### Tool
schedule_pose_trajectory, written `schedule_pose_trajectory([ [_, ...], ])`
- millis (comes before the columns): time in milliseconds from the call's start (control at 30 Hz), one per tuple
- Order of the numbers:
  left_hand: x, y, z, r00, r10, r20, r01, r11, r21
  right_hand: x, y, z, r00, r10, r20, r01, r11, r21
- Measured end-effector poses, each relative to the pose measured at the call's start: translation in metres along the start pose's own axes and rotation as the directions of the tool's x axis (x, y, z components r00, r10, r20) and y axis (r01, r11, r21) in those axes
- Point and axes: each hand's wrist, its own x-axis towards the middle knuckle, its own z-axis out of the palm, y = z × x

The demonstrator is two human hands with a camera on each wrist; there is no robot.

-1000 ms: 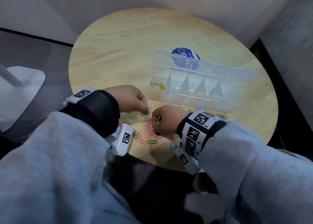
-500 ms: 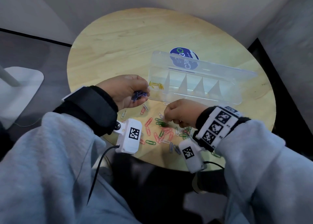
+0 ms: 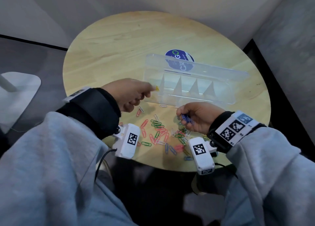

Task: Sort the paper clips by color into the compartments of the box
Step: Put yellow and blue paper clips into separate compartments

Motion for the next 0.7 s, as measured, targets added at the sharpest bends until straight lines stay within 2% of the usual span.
schedule_pose_trajectory([
  [67,-0.002,0.000,0.008,0.999,0.021,0.039,-0.030,0.970,0.243,-0.004,0.002,0.002,1.000,0.013,0.003,-0.012,0.993,-0.120],
  [100,-0.002,0.000,0.011,0.998,0.021,0.060,-0.038,0.953,0.301,-0.006,0.002,0.004,1.000,0.008,0.008,-0.007,0.980,-0.197],
  [200,0.001,0.000,0.013,0.998,-0.001,0.057,-0.018,0.946,0.322,-0.011,0.005,0.011,1.000,-0.013,0.017,0.019,0.885,-0.466],
  [233,0.001,0.000,0.011,0.999,-0.002,0.042,-0.012,0.945,0.328,-0.013,0.006,0.013,1.000,-0.023,0.019,0.030,0.796,-0.605],
  [300,0.003,-0.001,0.008,1.000,0.008,0.014,-0.013,0.937,0.350,-0.018,0.008,0.017,0.999,-0.048,0.021,0.042,0.481,-0.875],
  [333,0.004,-0.001,0.007,1.000,0.012,0.008,-0.014,0.933,0.359,-0.020,0.010,0.019,0.997,-0.065,0.032,0.053,0.346,-0.937],
  [367,0.004,-0.002,0.006,1.000,0.013,0.009,-0.016,0.931,0.365,-0.021,0.013,0.023,0.997,-0.070,0.040,0.057,0.268,-0.962],
  [500,0.007,-0.004,0.006,1.000,0.004,0.027,-0.014,0.922,0.386,-0.017,0.026,0.037,0.992,-0.126,0.011,0.028,0.136,-0.990],
  [600,0.009,-0.006,0.006,1.000,0.008,0.017,-0.014,0.920,0.392,-0.012,0.032,0.042,0.988,-0.157,-0.010,0.002,0.074,-0.997],
  [700,0.010,-0.007,0.004,1.000,0.014,0.013,-0.018,0.921,0.390,-0.012,0.033,0.044,0.987,-0.159,-0.027,-0.019,0.051,-0.999],
])
